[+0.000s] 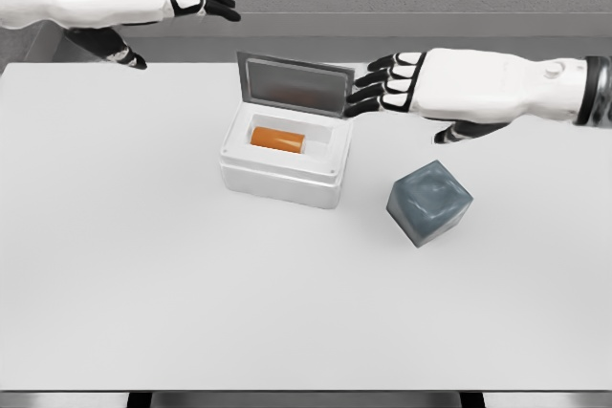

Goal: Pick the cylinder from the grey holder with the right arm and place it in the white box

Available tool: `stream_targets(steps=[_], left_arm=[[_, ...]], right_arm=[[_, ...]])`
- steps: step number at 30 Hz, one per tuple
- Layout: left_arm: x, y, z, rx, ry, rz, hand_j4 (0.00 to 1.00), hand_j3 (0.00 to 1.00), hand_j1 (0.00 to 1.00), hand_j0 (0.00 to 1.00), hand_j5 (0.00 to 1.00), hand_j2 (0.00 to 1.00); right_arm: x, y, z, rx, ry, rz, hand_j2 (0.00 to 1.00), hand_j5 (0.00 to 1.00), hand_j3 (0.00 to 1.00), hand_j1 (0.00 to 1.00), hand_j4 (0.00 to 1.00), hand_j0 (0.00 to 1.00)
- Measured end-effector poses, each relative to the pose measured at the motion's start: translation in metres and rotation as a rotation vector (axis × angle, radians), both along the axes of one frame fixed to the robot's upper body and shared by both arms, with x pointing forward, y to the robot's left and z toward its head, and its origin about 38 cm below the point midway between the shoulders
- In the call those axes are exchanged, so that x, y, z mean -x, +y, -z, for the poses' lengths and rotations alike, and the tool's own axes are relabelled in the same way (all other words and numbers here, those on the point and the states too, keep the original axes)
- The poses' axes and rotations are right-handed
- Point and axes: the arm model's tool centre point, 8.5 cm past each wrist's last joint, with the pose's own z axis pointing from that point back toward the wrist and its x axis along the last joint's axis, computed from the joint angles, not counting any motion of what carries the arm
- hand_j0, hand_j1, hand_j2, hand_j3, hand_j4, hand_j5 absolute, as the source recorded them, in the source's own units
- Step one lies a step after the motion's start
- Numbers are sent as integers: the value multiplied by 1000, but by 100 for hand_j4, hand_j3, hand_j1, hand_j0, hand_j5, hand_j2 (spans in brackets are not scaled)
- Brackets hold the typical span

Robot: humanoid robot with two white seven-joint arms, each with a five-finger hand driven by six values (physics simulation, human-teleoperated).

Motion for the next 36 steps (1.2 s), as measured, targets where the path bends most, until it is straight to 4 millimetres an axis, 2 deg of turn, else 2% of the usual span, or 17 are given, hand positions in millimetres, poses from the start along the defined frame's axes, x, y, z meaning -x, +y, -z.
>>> stream_targets(steps=[1, 3, 7, 9, 12, 14, 20, 26, 31, 36], left_arm=[[-5, -4, -5, 4, -4, -2, 100, 100, 100, 100, 100, 100], [-16, -12, 0, 6, 17, -5, 100, 100, 100, 100, 100, 100], [-32, -28, 15, 1, 58, -1, 100, 100, 100, 100, 100, 100], [-38, -35, 23, -6, 70, -4, 100, 100, 100, 100, 100, 100], [-48, -43, 30, -19, 81, -12, 100, 100, 100, 100, 100, 100], [-55, -50, 33, -24, 84, -17, 100, 100, 100, 100, 100, 100], [-65, -61, 49, -60, 105, -26, 100, 100, 100, 100, 100, 100], [-69, -60, 61, -104, 115, -44, 100, 100, 100, 100, 100, 100], [-79, -51, 59, -143, 93, -92, 100, 100, 100, 100, 100, 100], [-88, -57, 62, -164, 89, -108, 100, 100, 100, 100, 100, 100]], right_arm=[[3, -12, -5, -37, 13, 19, 100, 100, 100, 100, 100, 100], [9, -30, 1, -107, 76, 50, 100, 100, 100, 100, 100, 100], [21, -56, 41, -240, 214, 112, 100, 100, 100, 100, 100, 100], [32, -67, 72, -331, 300, 152, 100, 100, 100, 100, 100, 100], [36, -76, 78, -442, 319, 180, 100, 100, 100, 100, 100, 100], [42, -80, 93, -490, 352, 204, 100, 100, 100, 100, 100, 100], [39, -92, 98, -573, 344, 250, 100, 100, 100, 100, 100, 100], [38, -93, 99, -592, 345, 258, 100, 100, 100, 100, 100, 100], [38, -93, 99, -597, 345, 257, 100, 100, 100, 100, 100, 100], [38, -92, 100, -600, 345, 257, 100, 100, 100, 100, 100, 100]])
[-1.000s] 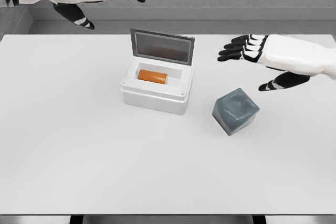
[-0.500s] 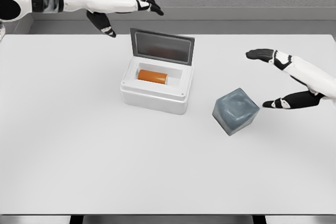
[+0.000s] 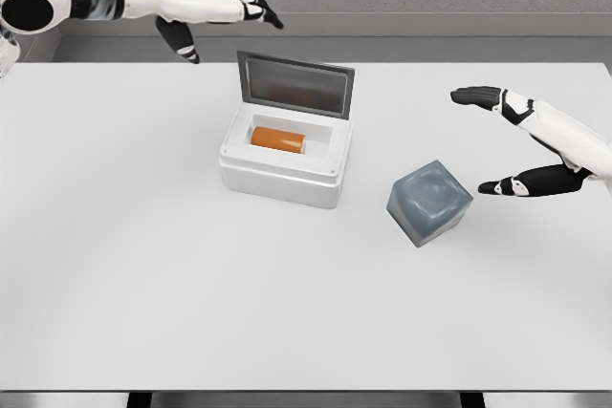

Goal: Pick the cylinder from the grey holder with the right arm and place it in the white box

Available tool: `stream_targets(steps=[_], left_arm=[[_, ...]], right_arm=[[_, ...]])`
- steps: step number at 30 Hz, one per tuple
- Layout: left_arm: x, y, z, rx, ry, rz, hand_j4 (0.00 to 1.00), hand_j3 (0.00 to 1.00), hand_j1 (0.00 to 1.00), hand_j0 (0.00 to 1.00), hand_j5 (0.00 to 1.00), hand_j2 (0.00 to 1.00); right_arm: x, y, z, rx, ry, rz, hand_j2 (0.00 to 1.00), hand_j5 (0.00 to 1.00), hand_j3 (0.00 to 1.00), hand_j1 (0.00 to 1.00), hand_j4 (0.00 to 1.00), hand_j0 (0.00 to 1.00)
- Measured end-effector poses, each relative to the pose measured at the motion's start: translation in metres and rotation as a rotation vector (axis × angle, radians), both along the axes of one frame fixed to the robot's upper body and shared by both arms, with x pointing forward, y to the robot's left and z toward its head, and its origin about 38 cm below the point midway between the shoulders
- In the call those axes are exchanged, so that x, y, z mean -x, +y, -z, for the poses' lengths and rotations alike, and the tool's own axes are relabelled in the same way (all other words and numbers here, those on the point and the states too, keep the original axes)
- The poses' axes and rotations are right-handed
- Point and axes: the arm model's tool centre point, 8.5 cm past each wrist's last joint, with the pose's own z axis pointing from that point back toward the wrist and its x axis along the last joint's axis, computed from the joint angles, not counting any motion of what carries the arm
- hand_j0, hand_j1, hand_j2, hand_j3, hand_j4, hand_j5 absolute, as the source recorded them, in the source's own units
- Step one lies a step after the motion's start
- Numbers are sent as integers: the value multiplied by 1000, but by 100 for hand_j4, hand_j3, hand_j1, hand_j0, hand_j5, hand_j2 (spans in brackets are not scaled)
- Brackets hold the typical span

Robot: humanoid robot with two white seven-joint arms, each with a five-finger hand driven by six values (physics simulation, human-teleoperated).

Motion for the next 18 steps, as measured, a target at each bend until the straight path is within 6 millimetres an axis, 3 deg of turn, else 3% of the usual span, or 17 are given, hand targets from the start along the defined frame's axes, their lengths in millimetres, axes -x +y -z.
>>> stream_targets(steps=[18], left_arm=[[-18, -12, 24, -107, -1, -38, 100, 100, 100, 100, 100, 100]], right_arm=[[0, 1, 0, -4, -1, -2, 100, 100, 100, 100, 100, 100]])
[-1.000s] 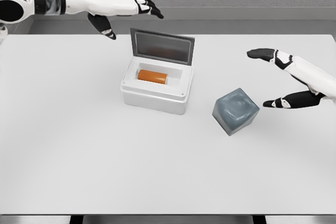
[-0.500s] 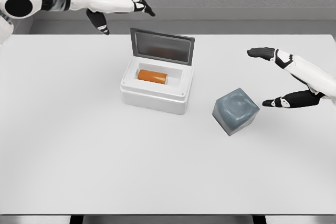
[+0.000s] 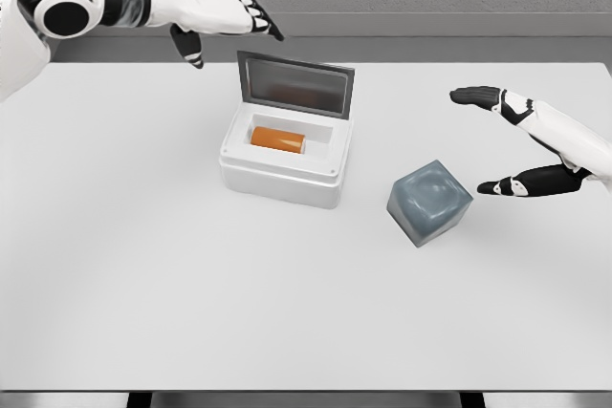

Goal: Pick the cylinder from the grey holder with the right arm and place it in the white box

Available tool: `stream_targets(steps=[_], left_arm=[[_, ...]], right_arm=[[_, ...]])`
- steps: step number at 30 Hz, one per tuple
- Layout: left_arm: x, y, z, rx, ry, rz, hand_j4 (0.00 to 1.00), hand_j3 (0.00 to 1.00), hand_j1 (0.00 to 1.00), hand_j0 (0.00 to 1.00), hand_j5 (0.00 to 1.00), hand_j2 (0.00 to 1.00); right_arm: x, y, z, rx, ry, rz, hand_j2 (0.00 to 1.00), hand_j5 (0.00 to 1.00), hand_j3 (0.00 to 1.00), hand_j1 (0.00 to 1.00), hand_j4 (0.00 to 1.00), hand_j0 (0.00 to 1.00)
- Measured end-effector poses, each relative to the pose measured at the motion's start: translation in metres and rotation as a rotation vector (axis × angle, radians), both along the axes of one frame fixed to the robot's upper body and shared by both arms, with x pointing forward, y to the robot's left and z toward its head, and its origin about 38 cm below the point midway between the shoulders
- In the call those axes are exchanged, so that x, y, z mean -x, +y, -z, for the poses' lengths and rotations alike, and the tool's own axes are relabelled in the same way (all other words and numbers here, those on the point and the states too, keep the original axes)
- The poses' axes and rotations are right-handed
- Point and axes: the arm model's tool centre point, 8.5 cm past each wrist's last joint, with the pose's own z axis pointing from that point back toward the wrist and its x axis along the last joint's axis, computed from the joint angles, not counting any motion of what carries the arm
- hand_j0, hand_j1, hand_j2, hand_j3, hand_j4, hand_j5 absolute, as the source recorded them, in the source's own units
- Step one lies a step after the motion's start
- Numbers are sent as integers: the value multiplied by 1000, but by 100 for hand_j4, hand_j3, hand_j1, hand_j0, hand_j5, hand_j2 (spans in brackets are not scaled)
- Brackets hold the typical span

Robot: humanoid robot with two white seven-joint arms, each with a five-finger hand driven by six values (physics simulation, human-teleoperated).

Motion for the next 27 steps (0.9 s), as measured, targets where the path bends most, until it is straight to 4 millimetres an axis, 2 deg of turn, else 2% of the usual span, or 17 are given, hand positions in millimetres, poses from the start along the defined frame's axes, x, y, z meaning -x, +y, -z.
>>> stream_targets(steps=[16, 24, 27], left_arm=[[-11, -8, 18, -67, 5, -27, 100, 100, 100, 100, 100, 100], [-7, -19, 24, -68, 15, 13, 100, 100, 100, 100, 100, 100], [-6, -17, 25, -74, 16, 29, 100, 100, 100, 100, 100, 100]], right_arm=[[0, 0, 1, -1, 2, 0, 100, 100, 100, 100, 100, 100], [0, 0, 1, -1, 4, 2, 100, 100, 100, 100, 100, 100], [0, -1, 2, -1, 5, 3, 100, 100, 100, 100, 100, 100]])
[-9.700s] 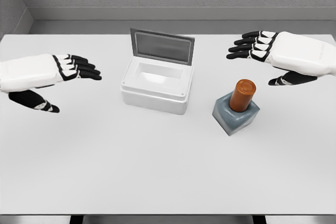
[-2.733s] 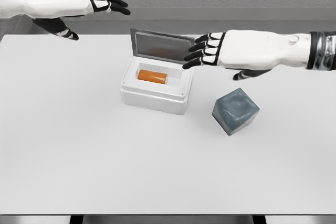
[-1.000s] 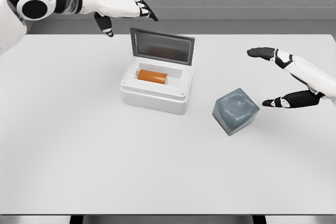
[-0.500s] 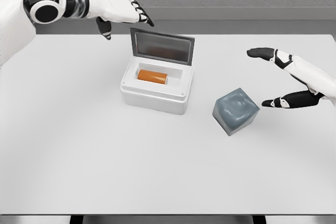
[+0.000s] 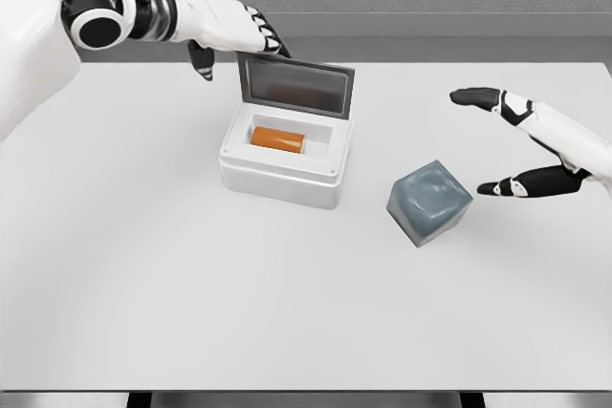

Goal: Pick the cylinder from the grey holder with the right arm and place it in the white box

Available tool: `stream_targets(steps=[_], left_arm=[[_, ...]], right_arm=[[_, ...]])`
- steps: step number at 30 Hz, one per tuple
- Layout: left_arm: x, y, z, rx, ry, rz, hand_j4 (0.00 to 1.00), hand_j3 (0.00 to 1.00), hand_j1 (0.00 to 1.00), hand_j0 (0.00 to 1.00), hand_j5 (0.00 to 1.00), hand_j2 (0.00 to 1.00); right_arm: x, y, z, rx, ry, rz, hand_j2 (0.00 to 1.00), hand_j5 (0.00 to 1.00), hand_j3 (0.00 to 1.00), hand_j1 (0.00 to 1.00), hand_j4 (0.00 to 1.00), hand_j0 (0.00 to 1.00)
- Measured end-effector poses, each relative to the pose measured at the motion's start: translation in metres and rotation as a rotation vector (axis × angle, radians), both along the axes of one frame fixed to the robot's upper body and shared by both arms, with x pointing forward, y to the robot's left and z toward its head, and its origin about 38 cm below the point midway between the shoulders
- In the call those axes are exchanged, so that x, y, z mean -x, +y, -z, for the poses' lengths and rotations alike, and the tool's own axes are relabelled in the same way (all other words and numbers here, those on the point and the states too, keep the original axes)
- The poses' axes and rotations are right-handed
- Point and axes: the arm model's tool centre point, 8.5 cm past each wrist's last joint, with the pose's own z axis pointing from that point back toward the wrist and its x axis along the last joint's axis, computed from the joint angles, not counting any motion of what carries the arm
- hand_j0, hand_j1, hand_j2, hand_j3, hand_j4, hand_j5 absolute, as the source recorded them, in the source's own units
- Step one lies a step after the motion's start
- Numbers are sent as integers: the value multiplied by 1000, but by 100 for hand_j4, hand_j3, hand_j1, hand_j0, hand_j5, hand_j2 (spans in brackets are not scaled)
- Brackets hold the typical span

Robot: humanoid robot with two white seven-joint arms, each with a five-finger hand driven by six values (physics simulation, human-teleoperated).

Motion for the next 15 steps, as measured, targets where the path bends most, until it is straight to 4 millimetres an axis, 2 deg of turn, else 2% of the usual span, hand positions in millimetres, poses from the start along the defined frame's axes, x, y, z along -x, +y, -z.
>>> stream_targets(steps=[5, 14, 15], left_arm=[[2, 25, -1, -24, -4, -20, 100, 100, 100, 100, 100, 100], [14, 77, -19, 2, -12, -69, 100, 100, 100, 100, 100, 100], [19, 84, 3, 26, 44, -79, 100, 100, 100, 100, 100, 100]], right_arm=[[0, 0, -1, 0, -2, 0, 100, 100, 100, 100, 100, 100], [0, 0, 0, 0, 0, 0, 100, 100, 100, 100, 100, 100], [0, 0, 0, 0, 0, 0, 100, 100, 100, 100, 100, 100]])
